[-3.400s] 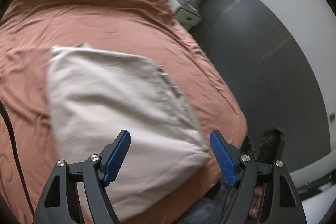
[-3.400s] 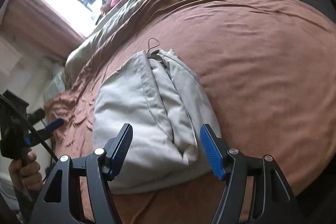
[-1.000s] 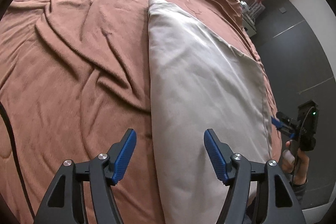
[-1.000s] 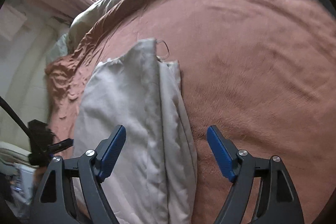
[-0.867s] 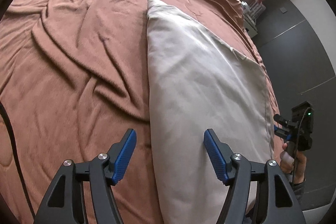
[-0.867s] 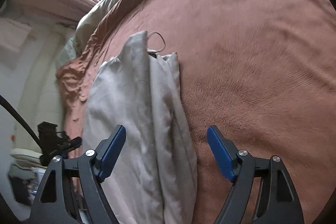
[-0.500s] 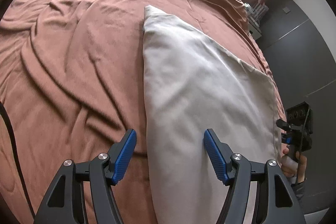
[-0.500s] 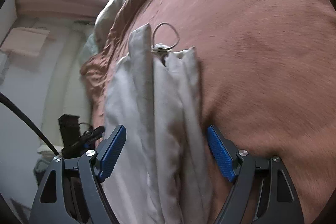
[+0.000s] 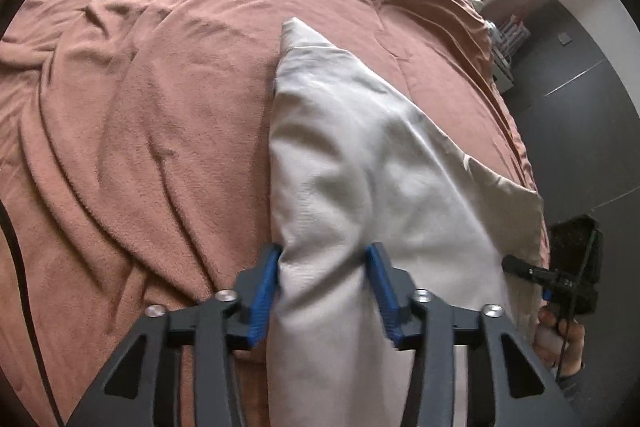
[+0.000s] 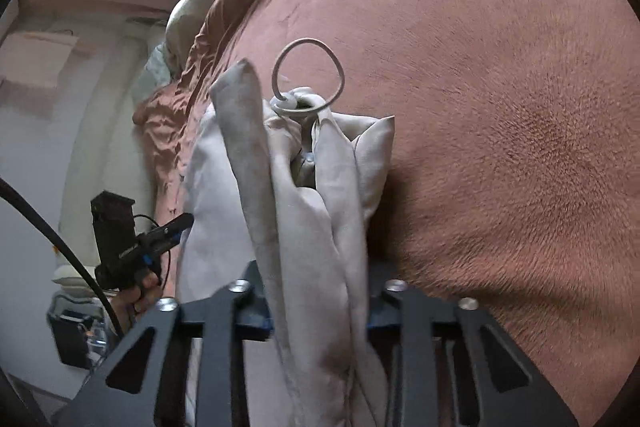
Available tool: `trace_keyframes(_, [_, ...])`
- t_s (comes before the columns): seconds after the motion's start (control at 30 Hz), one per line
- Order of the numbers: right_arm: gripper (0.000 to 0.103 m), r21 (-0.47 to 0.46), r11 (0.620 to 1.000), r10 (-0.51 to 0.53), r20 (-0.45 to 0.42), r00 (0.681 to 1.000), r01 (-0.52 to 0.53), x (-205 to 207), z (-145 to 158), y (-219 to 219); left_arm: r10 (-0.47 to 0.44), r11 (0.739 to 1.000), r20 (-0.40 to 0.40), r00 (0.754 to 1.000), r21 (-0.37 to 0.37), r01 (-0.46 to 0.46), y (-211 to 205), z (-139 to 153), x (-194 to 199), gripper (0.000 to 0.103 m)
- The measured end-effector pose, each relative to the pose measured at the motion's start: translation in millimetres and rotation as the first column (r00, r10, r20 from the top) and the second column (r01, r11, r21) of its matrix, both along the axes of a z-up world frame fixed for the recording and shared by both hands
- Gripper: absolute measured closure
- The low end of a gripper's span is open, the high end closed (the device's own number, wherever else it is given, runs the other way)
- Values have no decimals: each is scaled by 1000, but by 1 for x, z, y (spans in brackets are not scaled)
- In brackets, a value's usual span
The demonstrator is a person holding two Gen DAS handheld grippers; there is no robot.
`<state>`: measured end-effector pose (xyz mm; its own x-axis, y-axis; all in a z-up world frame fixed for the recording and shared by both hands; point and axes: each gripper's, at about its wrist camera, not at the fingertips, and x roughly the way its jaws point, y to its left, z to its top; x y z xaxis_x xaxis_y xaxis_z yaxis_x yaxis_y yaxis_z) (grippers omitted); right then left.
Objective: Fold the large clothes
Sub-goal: 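Grasp the folded jacket end with the right tool while the left tool grasps the other end, then lift the folded jacket with both tools and carry it toward the black clothes stack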
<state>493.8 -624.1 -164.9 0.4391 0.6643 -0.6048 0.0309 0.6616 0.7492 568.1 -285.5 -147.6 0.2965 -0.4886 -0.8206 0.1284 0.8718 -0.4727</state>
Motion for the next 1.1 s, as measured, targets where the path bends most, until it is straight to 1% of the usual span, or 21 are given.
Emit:
trace_keyframes(0.03, [86, -20, 1000, -1, 17, 1000, 1, -3, 6, 1, -2, 1000, 8, 1000, 14, 2, -1, 2, -1, 71])
trace_keyframes(0.1, [88, -49, 999, -1, 35, 999, 3, -10, 16, 3, -1, 1000, 25, 1000, 24, 1, 0, 6, -5, 76])
trace_keyframes(0.13, [89, -61, 998, -4, 42, 999, 7, -12, 21, 5, 5, 1000, 27, 1000, 14, -5, 2, 8, -6, 80])
trace_keyframes(0.23, [92, -97, 995, -3, 77, 997, 11, -24, 41, 14, 10, 1000, 46, 999, -5, -10, 6, 19, -12, 87])
trace_keyframes(0.4, [93, -133, 991, 2, 144, 990, 18, -62, 72, 55, 13, 999, 107, 994, -46, -8, 14, 50, -31, 90])
trace_keyframes(0.53, [93, -149, 988, -4, 209, 978, 36, -99, 96, 70, 16, 997, 161, 987, -81, -3, 24, 79, -51, 91])
trace_keyframes(0.63, [93, -159, 986, -9, 251, 968, 50, -123, 108, 79, 22, 995, 197, 980, -102, -2, 30, 101, -67, 91])
trace_keyframes(0.67, [93, -163, 985, -10, 269, 963, 56, -132, 113, 82, 25, 994, 217, 976, -110, -1, 34, 111, -76, 91])
trace_keyframes(0.83, [94, -181, 980, -16, 333, 943, 81, -177, 140, 101, 46, 988, 274, 961, -152, -4, 52, 141, -106, 92])
trace_keyframes(0.97, [94, -193, 978, 0, 377, 926, 79, -203, 160, 122, 68, 986, 332, 941, -165, -13, 72, 168, -128, 92])
trace_keyframes(1.1, [94, -203, 976, 18, 424, 906, 76, -218, 181, 144, 104, 983, 384, 917, -180, -36, 99, 196, -149, 92])
